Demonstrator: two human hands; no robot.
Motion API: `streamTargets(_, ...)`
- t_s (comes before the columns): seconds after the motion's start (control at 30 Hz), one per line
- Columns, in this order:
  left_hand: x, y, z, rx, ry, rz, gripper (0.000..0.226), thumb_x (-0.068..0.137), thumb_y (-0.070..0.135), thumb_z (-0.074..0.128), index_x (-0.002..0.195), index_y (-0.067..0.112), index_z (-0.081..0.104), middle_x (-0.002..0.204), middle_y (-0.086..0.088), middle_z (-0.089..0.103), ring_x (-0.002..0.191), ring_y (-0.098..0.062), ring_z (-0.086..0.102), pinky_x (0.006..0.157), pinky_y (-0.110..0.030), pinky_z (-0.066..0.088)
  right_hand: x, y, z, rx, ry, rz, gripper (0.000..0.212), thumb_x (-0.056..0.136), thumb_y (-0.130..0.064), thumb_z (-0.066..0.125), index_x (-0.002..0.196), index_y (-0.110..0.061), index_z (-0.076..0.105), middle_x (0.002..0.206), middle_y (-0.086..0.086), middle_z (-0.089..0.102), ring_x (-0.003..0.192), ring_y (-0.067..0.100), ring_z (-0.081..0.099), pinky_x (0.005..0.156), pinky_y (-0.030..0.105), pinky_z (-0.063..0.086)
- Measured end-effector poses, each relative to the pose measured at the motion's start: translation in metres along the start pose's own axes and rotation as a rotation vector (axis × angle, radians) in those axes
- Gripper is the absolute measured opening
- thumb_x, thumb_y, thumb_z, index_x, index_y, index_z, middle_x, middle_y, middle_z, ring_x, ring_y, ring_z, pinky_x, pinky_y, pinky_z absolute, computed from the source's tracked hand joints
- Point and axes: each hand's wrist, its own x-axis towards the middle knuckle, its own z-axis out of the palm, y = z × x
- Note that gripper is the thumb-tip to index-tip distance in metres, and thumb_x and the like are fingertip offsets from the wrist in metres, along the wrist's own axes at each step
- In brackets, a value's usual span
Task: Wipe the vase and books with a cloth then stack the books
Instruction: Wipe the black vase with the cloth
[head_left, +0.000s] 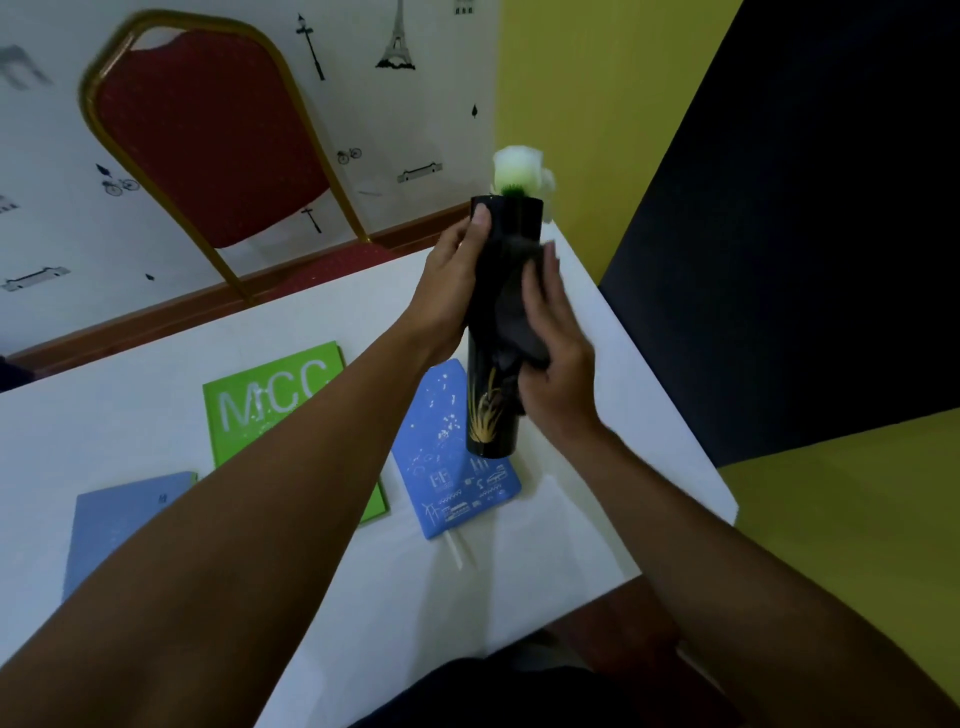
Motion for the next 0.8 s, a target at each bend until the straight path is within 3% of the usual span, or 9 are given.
streamTargets(0.1,0.005,-0.006,0.004,0.069,0.095,0.038,0.061,0.098,0.062,0.043,0.136,0.013,0.046,0.126,-0.004,0.062,0.118,-0.018,0.064,0.107,-0.049,0.05,-0.042,0.013,0.008,-0.055,-0.084,-0.062,0.063,0.093,0.011,0.06,0.153,0.006,0.04,0.168,0.025,0.021,0.158,0.04,0.02,0.121,0.054,0.036)
streamTargets(0.2,0.008,-0.012,0.01,0.142,-0.034,0.013,0.071,0.096,0.07,0.034,0.139,0.015,0.048,0.132,-0.014,0.061,0.123,-0.029,0.061,0.108,-0.053,0.048,-0.067,0.023,0.011,-0.063,-0.077,-0.089,0.053,0.101,-0.003,0.059,0.15,0.009,0.042,0.167,0.027,0.023,0.157,0.041,0.022,0.121,0.053,0.038)
streamTargets(0.3,0.008,-0.012,0.017,0.142,-0.173,0.006,0.074,0.088,0.071,0.053,0.131,0.011,0.059,0.124,-0.019,0.068,0.111,-0.034,0.068,0.098,-0.052,0.053,-0.071,0.027,0.007,-0.068,-0.079,-0.093,0.052,0.104,-0.008,0.059,0.15,0.008,0.043,0.166,0.027,0.025,0.157,0.042,0.021,0.125,0.047,0.033)
streamTargets(0.37,0.011,-0.011,0.021,0.167,-0.143,0.016,0.068,0.08,0.064,0.071,0.122,0.01,0.064,0.111,-0.014,0.073,0.096,-0.027,0.074,0.085,-0.047,0.059,-0.071,0.032,0.002,-0.095,-0.108,-0.119,0.052,0.106,-0.015,0.057,0.15,0.009,0.042,0.166,0.029,0.024,0.157,0.045,0.02,0.126,0.045,0.029)
streamTargets(0.47,0.018,-0.009,0.027,0.123,-0.099,0.043,0.052,0.08,0.056,0.076,0.107,0.012,0.072,0.094,-0.006,0.077,0.085,-0.023,0.075,0.075,-0.035,0.06,-0.075,0.044,-0.008,-0.187,-0.175,-0.205,0.051,0.109,-0.02,0.053,0.15,0.009,0.042,0.166,0.025,0.025,0.157,0.045,0.017,0.127,0.042,0.027)
streamTargets(0.67,0.034,-0.017,0.038,0.121,-0.052,0.052,0.053,0.084,0.058,0.072,0.108,0.011,0.074,0.107,-0.012,0.078,0.102,-0.028,0.075,0.094,-0.046,0.059,-0.093,0.082,-0.041,-0.306,-0.412,-0.381,0.05,0.1,0.003,0.062,0.148,0.007,0.047,0.163,0.02,0.036,0.156,0.037,0.027,0.122,0.045,0.04)
streamTargets(0.8,0.04,-0.028,0.043,0.2,-0.071,0.095,0.048,0.09,0.05,0.069,0.124,0.016,0.067,0.116,0.001,0.074,0.103,-0.015,0.074,0.092,-0.046,0.06,-0.092,0.105,-0.072,-0.345,-0.366,-0.261,0.059,0.092,-0.001,0.072,0.146,0.007,0.05,0.161,0.024,0.038,0.153,0.038,0.035,0.121,0.048,0.04)
